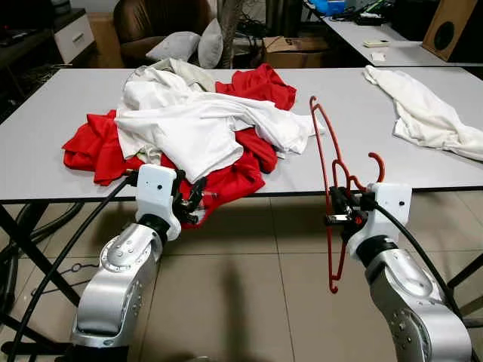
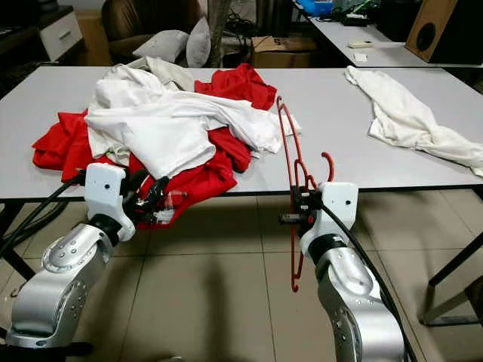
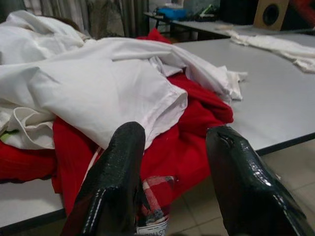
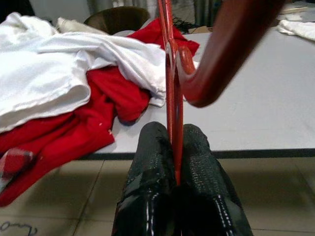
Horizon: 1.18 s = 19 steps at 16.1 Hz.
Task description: Hang hanger
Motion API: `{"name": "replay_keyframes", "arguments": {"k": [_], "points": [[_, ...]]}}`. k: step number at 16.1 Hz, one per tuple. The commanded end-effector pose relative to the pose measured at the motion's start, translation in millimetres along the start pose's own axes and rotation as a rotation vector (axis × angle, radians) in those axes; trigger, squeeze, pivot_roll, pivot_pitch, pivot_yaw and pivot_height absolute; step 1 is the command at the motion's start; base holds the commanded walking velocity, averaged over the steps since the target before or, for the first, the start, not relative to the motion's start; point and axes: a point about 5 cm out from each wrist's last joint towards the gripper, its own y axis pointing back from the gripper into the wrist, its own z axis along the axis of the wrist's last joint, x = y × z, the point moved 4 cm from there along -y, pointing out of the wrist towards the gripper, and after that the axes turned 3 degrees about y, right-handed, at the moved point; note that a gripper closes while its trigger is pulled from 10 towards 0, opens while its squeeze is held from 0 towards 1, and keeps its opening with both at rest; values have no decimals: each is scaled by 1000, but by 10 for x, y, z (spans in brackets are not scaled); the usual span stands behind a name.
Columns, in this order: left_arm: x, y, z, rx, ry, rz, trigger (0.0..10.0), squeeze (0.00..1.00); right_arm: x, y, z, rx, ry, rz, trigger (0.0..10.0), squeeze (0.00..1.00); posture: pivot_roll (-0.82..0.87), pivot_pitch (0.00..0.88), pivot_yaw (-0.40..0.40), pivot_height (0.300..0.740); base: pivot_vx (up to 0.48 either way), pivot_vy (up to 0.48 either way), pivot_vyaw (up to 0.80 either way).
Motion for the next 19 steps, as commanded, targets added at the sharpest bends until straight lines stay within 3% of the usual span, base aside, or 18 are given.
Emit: {"name": "replay_keyframes", "arguments": {"k": [1, 5, 7, 11, 16, 17, 18, 19], "points": [[28, 25, 51, -28, 1, 4, 10000, 0, 14, -6, 20, -12, 13, 18, 10000, 0, 44, 0, 22, 740, 300, 0, 0], [114, -7, 120, -54, 2, 41, 10000, 0, 56, -59, 94, -22, 94, 81, 10000, 0, 34, 0, 6, 740, 340, 0, 0], [252, -40, 51, -40, 2, 110, 10000, 0, -38, -105, 122, -33, 85, 33, 10000, 0, 30, 0, 7, 740, 341, 0, 0], [240, -70, 55, -42, 16, 106, 10000, 0, 13, -80, 97, -20, 149, 70, 10000, 0, 14, 0, 16, 740, 342, 0, 0], [285, -123, 74, -57, 34, 148, 10000, 0, -17, -83, 115, -21, 146, 63, 10000, 0, 8, 0, 10, 740, 340, 0, 0], [391, -99, 124, -96, 90, 208, 10000, 0, -1, -88, 129, -24, 151, 74, 10000, 0, 7, 0, 6, 740, 0, 0, 0], [439, -82, 149, -117, 119, 230, 10000, 59, 9, -90, 135, -25, 154, 81, 10000, 0, 7, 0, 6, 740, 0, 0, 0], [662, -20, 167, -134, 129, 365, 10000, 1000, 103, -72, 142, -24, 175, 165, 10000, 0, 11, 0, 5, 740, 0, 0, 0]]}}
